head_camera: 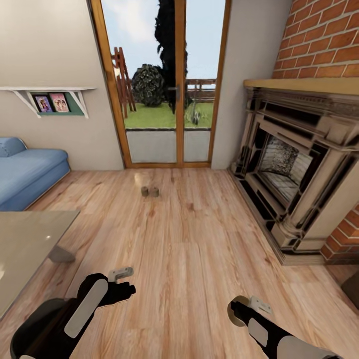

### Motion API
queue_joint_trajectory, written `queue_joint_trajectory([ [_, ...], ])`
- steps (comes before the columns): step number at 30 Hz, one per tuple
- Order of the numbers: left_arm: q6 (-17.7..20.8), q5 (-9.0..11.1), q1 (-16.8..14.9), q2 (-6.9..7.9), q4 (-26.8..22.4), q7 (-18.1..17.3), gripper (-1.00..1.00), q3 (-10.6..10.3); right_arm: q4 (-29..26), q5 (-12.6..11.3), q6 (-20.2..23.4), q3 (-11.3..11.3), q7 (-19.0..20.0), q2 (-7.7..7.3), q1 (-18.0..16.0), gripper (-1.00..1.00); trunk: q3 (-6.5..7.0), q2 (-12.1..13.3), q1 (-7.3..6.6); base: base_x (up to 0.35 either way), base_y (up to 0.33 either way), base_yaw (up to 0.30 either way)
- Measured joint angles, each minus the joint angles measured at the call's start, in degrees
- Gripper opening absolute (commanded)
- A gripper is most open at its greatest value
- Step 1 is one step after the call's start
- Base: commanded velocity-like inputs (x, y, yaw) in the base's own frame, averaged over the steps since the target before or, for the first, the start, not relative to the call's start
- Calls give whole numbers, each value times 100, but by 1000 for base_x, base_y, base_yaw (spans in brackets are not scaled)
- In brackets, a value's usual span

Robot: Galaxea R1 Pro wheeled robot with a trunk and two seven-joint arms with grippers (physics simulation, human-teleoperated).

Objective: Place each of the two pumpkins and all three candles from the living room inside a cabinet in the living room (use any cabinet), then make sure every cabinet is closed, and position the cauldron so it is next to a table in the living room.

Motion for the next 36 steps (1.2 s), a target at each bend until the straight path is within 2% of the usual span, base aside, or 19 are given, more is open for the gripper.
queue_joint_trajectory([
  [14,0,0,0,0,0,-2,100,0,0,2,-1,0,1,0,0,-100,0,0,0,333,0,0],
  [23,0,0,0,0,0,1,100,13,0,3,0,-1,1,0,3,-100,0,0,1,233,1,0],
  [36,1,-1,0,9,-1,-3,100,36,0,3,1,0,2,0,0,-100,0,0,0,318,78,0],
])
